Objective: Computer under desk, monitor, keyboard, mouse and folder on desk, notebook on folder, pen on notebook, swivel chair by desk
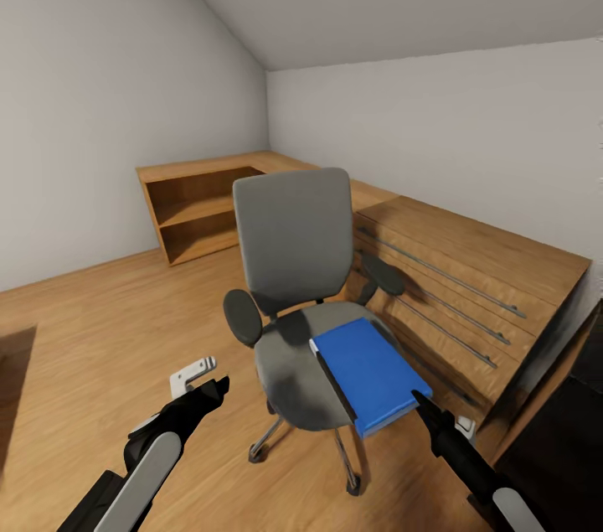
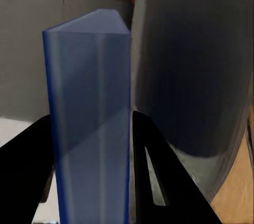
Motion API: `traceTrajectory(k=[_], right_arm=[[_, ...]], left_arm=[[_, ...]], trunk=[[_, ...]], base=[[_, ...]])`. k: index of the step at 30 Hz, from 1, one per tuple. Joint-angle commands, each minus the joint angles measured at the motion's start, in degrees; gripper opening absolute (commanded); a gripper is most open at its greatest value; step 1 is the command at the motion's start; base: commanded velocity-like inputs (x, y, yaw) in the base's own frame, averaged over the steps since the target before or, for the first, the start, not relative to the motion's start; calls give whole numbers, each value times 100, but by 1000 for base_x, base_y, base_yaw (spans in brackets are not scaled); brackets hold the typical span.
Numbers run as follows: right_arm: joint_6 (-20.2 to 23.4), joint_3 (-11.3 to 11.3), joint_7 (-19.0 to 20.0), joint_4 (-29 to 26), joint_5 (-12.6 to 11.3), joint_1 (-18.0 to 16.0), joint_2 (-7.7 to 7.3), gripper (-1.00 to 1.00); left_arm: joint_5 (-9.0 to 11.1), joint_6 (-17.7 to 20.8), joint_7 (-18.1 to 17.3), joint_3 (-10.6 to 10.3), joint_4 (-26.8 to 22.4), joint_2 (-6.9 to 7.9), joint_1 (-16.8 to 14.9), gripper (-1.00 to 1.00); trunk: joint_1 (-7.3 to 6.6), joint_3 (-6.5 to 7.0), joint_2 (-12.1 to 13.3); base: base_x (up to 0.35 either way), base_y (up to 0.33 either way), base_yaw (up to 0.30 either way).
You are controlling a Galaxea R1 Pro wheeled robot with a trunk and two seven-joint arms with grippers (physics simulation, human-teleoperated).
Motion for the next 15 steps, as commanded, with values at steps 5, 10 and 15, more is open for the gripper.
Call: traceTrajectory(k=[5,10,15], right_arm=[[38,122,5,-331,168,-3,3,-100],[43,194,9,-701,296,-3,1,-100],[76,381,16,-1089,316,-3,-11,-100]], left_arm=[[33,7,44,-8,-7,5,-7,100],[33,5,44,-7,-4,5,-7,100],[27,4,44,-7,-7,5,-7,100]], trunk=[[-115,85,199],[-224,175,400],[-334,265,600]], base=[[-336,0,0],[-339,0,0],[-323,-19,0]])
